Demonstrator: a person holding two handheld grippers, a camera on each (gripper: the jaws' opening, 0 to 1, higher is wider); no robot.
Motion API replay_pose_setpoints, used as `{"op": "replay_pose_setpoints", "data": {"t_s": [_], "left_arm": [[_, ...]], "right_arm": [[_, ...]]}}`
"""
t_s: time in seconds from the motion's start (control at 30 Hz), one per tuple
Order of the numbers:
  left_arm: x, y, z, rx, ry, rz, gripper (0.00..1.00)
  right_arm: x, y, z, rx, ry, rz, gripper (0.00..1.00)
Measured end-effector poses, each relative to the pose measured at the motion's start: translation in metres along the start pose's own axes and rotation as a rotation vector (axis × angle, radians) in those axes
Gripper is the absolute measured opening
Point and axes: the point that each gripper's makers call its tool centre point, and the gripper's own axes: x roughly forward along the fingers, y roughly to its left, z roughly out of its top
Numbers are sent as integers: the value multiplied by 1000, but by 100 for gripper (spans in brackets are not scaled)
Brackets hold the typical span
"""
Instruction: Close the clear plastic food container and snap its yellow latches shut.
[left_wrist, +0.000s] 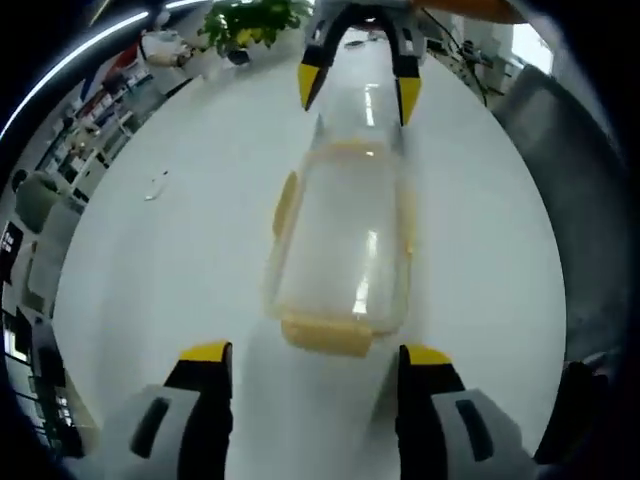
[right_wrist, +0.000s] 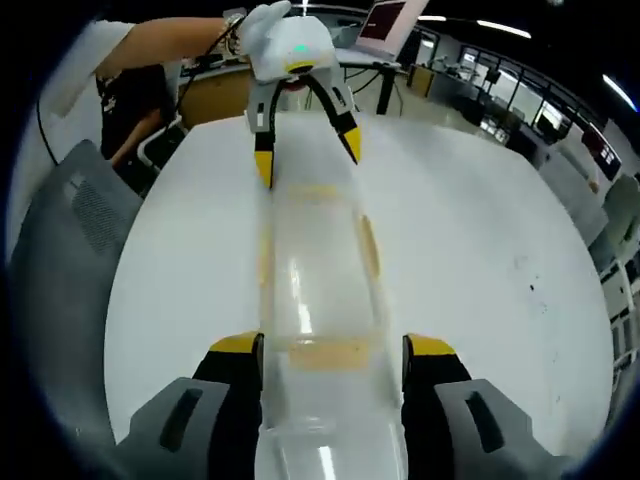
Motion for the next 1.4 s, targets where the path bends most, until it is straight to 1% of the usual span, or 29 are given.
{"op": "replay_pose_setpoints", "data": {"t_s": [0.03,0.07,0.1,0.17,0.23,0.3,0.37,0.47,0.5,0.53,0.57,0.63,0.67,0.8,0.87,1.03,1.2,1.3,1.4], "left_arm": [[1,-1,1,7,-1,-7,60],[4,-2,3,15,-5,-22,59],[5,-2,4,18,-2,-29,58],[7,-3,4,37,12,-43,56],[9,-4,5,51,17,-60,53],[11,-5,6,47,22,-72,51],[13,-6,6,59,29,-83,49],[17,-13,3,64,43,-122,43],[19,-16,3,71,44,-136,40],[18,-15,5,61,30,-135,38],[18,-16,5,61,30,-140,38],[19,-16,5,80,26,-144,38],[19,-15,5,77,28,-145,38],[21,-16,4,67,46,-156,36],[22,-17,3,45,60,-168,35],[23,-17,3,49,65,-179,35],[24,-15,3,57,93,-190,35],[23,-15,2,51,88,-190,35],[21,-15,1,46,51,-192,35]], "right_arm": [[3,0,-1,-5,7,8,53],[7,1,-5,-22,31,28,53],[9,1,-6,-34,41,36,53],[15,3,-12,-65,95,63,53],[20,3,-12,-74,101,74,54],[25,5,-15,-72,126,94,54],[29,5,-19,-75,152,107,52],[33,3,-28,-92,216,108,46],[34,4,-28,-99,220,111,42],[35,4,-28,-103,221,113,39],[36,5,-30,-110,231,117,39],[36,3,-29,-112,234,113,39],[36,2,-29,-112,234,114,39],[36,2,-29,-122,237,119,38],[37,2,-29,-124,239,121,38],[37,1,-28,-124,251,123,39],[38,2,-28,-131,277,127,39],[38,1,-28,-139,293,132,40],[38,2,-27,-141,323,130,40]]}}
